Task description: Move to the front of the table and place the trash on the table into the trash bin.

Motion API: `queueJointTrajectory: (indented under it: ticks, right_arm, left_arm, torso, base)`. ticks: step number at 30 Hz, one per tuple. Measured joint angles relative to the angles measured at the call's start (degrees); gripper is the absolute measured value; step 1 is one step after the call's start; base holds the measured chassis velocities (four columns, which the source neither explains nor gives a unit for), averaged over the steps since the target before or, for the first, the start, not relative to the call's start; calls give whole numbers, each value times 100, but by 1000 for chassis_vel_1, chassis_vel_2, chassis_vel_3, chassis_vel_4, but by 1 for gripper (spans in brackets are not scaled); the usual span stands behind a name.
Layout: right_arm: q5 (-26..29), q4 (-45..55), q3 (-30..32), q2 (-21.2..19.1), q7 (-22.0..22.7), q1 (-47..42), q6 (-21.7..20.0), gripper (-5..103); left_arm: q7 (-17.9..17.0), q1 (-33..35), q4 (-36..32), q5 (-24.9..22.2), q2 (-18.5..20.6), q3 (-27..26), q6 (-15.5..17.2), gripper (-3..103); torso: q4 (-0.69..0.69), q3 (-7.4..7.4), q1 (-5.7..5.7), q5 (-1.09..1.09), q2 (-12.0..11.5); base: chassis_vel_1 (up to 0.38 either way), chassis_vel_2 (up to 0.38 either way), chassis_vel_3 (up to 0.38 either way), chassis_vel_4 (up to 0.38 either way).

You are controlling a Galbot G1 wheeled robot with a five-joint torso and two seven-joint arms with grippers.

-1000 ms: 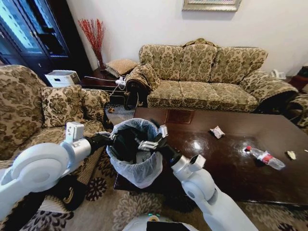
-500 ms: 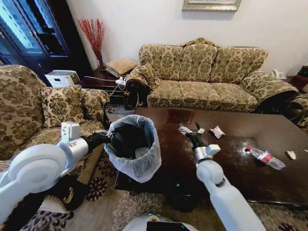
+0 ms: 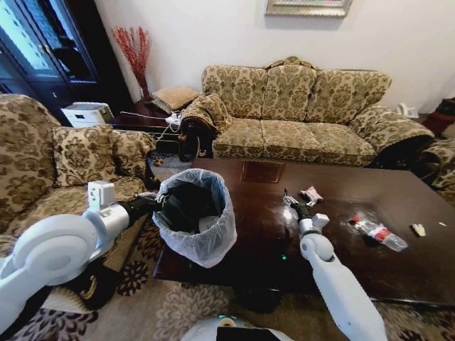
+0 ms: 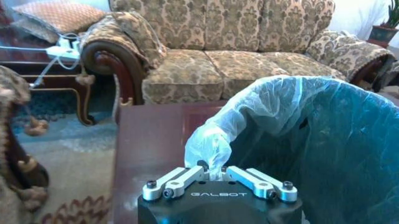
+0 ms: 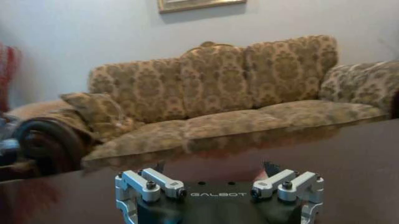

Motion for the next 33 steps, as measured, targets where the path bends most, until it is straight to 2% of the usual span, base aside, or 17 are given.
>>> queueJointTrajectory:
  ticks: [3, 5, 8, 11, 13, 14, 16, 17, 23, 25, 30, 33]
  right_arm:
    - [-59, -307, -6, 16, -89, 156, 84, 100]
    - [-311, -783, -6, 59, -241, 387, 293, 100]
    - [-442, -1074, -32, 106, -238, 598, 344, 100]
    - [-422, -1194, -93, 137, -188, 739, 283, 100]
    - [-272, -1418, -247, 177, -88, 1046, 1, 100]
    - [-272, -1418, -247, 177, -88, 1046, 1, 100]
    - [-250, -1886, -378, 269, -102, 1513, -159, 100]
    - [-246, -2129, -438, 328, -133, 1701, -249, 100]
    - [-439, -2582, -512, 444, -148, 2013, -564, 100]
    - [-452, -2897, -522, 498, -150, 2115, -644, 100]
    - [-405, -3260, -542, 523, -315, 2224, -644, 103]
    - [-392, -3386, -568, 560, -544, 2258, -602, 91]
  left_arm:
    - [-11, 18, -1, 4, -29, 2, 9, 1]
    - [-18, 31, -5, 4, -53, 3, 17, 1]
    - [-22, 41, -8, 4, -70, 5, 25, 1]
    - [-25, 46, -10, 5, -77, 16, 27, 1]
    - [-32, 50, -10, 10, -83, 40, 29, 1]
    - [-32, 50, -10, 10, -83, 40, 29, 1]
    - [-33, 48, -8, 20, -88, 73, 35, 1]
    - [-37, 48, -7, 23, -81, 72, 35, 1]
    - [-36, 46, -6, 22, -48, 67, 36, 1]
    - [-32, 51, -7, 22, -79, 67, 35, 1]
    - [-7, 85, -7, 100, -172, 132, -97, 1]
    - [26, 126, -7, 184, -240, 153, -145, 1]
  torso:
    - [1, -1, -1, 0, 0]
    - [-1, 0, 0, 11, 0]
    - [-3, 0, 0, 7, 0]
    - [-3, 0, 0, 8, 0]
    - [-3, 0, 0, 4, 0]
    - [-3, 0, 0, 4, 0]
    - [4, 0, -1, -5, 0]
    - [13, -1, -1, 0, 0]
    - [2, 0, 0, 1, 0]
    - [-2, 0, 0, 8, 0]
    - [-2, 0, 0, 2, 0]
    - [2, -1, -1, 1, 0]
  base:
    - [-303, -293, 293, 273]
    - [-205, -244, 226, 248]
    - [-164, -187, 167, 107]
    - [-88, -123, 37, 21]
    - [0, 0, 0, 0]
    - [0, 0, 0, 0]
    - [84, 75, -33, -11]
    - [88, 95, -11, -28]
    - [36, 31, -2, -1]
    - [0, 0, 0, 0]
    - [0, 0, 0, 0]
    - [0, 0, 0, 0]
